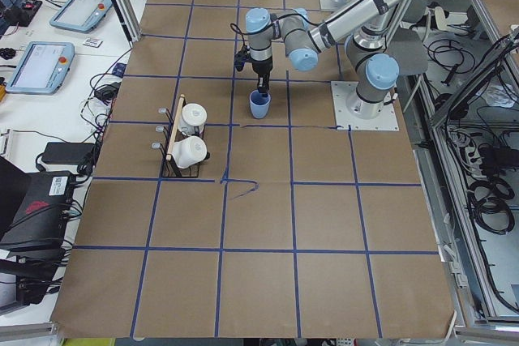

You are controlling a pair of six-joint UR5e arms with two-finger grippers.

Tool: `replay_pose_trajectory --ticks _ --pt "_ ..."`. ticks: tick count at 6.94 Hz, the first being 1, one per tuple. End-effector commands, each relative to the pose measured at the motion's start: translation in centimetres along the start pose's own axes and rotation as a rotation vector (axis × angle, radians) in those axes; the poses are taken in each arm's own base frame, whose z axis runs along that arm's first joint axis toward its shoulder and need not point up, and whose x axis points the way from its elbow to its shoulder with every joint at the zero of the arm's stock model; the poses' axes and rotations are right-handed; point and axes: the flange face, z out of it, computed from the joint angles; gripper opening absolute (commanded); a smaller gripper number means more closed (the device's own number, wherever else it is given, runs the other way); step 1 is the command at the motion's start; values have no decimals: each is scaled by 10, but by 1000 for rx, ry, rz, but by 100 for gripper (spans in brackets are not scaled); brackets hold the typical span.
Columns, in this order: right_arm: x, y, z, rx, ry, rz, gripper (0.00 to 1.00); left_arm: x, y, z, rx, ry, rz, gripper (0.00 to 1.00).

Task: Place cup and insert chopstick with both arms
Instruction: 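Lower the left gripper onto the light blue cup and grasp it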

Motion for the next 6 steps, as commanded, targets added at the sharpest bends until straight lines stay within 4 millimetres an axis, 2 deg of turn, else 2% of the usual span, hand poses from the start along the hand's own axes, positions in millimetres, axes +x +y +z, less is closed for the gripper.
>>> replay_pose_trajectory --ticks 1,2,3,4,6 --pt "0 1 -1 2 5 0 100 -5 -8 -9 65 -26 -21 0" --pt "0 1 -1 0 4 0 100 -2 -18 -23 101 -38 -58 0" --pt "0 1 -1 1 2 2 100 18 -29 -39 134 -25 -159 0" --pt "0 1 0 -1 2 2 100 67 -41 -66 180 -12 -194 0" --pt "0 0 2 -5 1 3 100 165 -66 -105 188 112 -318 0"
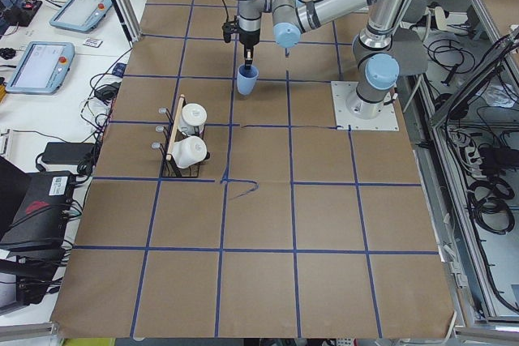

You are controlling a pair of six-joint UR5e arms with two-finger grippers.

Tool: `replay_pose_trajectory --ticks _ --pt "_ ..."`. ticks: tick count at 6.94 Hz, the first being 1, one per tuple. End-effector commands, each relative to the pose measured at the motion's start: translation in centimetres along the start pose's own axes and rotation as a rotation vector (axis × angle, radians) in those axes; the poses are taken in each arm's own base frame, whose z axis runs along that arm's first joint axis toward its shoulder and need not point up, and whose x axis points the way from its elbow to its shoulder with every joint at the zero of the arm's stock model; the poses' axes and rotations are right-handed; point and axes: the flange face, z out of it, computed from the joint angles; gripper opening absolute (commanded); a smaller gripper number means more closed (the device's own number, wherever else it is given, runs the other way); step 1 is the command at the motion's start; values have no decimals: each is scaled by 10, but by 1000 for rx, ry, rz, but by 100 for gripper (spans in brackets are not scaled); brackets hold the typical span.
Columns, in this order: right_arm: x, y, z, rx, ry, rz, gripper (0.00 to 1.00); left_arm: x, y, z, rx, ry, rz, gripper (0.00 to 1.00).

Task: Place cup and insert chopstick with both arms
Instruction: 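Carry the blue cup toward the table center and set it down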

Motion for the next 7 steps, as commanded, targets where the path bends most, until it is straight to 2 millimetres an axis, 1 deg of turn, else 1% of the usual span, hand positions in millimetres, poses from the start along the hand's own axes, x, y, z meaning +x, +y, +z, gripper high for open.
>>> replay_pose_trajectory --ticks 1,2,3,4,5,6,7 --pt "0 -1 1 0 0 1 100 102 -6 -30 -3 132 -120 0" --pt "1 -1 1 1 3 1 100 141 -2 -23 -35 185 -131 0" --pt "1 -1 1 1 3 1 100 177 10 -13 -70 215 -94 0" --pt "1 -1 2 -4 4 3 100 208 30 0 -101 206 -36 0" --pt "1 -1 2 -1 7 1 100 230 45 12 -123 195 10 0" --pt "1 -1 2 -4 7 1 100 239 53 20 -140 187 29 0" --pt "1 0 2 -6 8 1 100 248 57 32 -171 199 38 0"
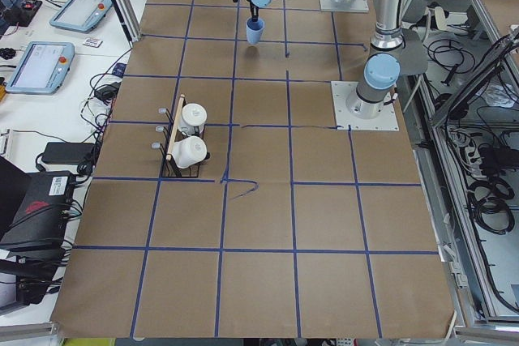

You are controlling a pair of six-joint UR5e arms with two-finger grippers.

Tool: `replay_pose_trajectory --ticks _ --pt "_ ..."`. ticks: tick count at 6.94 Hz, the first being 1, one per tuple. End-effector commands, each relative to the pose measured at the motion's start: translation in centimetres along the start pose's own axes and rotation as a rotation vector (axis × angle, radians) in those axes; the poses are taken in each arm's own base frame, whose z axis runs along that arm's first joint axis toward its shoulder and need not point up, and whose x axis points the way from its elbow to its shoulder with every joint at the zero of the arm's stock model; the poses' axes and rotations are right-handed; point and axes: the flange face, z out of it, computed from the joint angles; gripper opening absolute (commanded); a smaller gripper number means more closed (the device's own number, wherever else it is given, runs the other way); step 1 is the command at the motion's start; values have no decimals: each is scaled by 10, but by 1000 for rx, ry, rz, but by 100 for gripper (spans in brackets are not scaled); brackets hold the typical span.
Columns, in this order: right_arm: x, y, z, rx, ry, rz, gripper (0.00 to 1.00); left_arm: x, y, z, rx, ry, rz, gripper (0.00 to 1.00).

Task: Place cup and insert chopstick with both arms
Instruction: 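Carry the blue cup toward the table center and set it down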

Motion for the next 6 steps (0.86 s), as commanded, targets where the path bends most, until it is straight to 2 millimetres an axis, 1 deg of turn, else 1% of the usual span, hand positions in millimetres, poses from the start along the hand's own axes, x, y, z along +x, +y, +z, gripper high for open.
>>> replay_pose_trajectory --ticks 1,2,3,4,5,6 --pt "0 1 0 -2 1 0 100 14 9 18 -34 4 33 2" --pt "0 1 0 -2 1 0 100 15 10 9 -17 7 46 99" --pt "0 1 1 -5 -1 0 100 10 6 -15 22 25 42 100" --pt "0 1 1 -3 0 0 100 -7 -12 -47 85 29 22 100" --pt "1 1 1 -2 1 1 100 -29 -29 -92 124 23 22 100" --pt "2 -2 2 4 4 -6 100 -62 -37 -141 116 7 36 100"
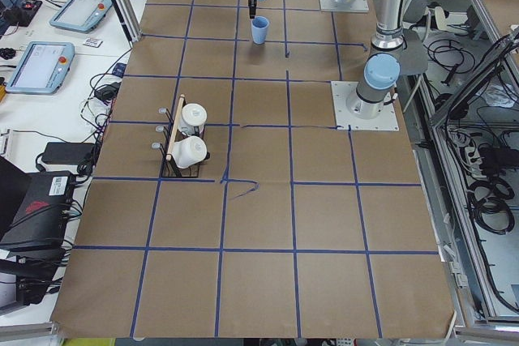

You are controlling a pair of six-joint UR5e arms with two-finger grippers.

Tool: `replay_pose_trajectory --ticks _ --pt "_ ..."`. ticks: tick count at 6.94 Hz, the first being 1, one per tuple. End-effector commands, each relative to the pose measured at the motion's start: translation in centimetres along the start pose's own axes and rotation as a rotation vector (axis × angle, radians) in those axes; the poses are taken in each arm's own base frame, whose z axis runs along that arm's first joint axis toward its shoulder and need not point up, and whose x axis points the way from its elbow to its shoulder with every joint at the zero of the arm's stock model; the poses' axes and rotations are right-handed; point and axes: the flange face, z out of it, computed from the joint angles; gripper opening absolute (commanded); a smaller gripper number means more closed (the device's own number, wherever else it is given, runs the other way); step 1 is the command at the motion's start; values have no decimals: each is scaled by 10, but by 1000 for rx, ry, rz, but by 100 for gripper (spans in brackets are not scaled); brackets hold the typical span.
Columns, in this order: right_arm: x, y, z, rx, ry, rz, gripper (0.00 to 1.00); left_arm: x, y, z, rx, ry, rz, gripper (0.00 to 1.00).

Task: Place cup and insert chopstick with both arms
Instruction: 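Release the cup and raise the left gripper while right gripper nears bamboo cup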

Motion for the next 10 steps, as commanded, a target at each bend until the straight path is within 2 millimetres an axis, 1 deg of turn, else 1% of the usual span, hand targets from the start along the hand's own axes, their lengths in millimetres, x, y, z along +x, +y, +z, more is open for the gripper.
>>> replay_pose_trajectory --ticks 1,2,3,4,5,6,7,8,9,10 --pt "3 0 0 0 3 4 100 -76 -22 -100 -6 -39 40 100" --pt "3 1 -1 1 4 2 100 -114 -23 -136 34 -104 7 100" --pt "3 1 -1 1 4 -11 100 -127 -8 -153 17 -126 -12 100" --pt "6 2 0 -10 36 -68 100 -136 1 -165 20 -151 6 100" --pt "15 4 0 -33 107 -250 100 -146 1 -160 -3 -155 3 100" --pt "32 4 2 -50 107 -318 100 -146 2 -155 -13 -153 6 100" --pt "68 8 18 -88 77 -451 100 -146 2 -157 -7 -152 4 100" --pt "106 17 39 -126 45 -570 100 -147 1 -159 -3 -155 1 100" --pt "114 34 38 -131 35 -693 100 -146 1 -160 0 -154 5 100" --pt "108 53 41 -140 21 -814 100 -145 1 -160 2 -151 5 100"
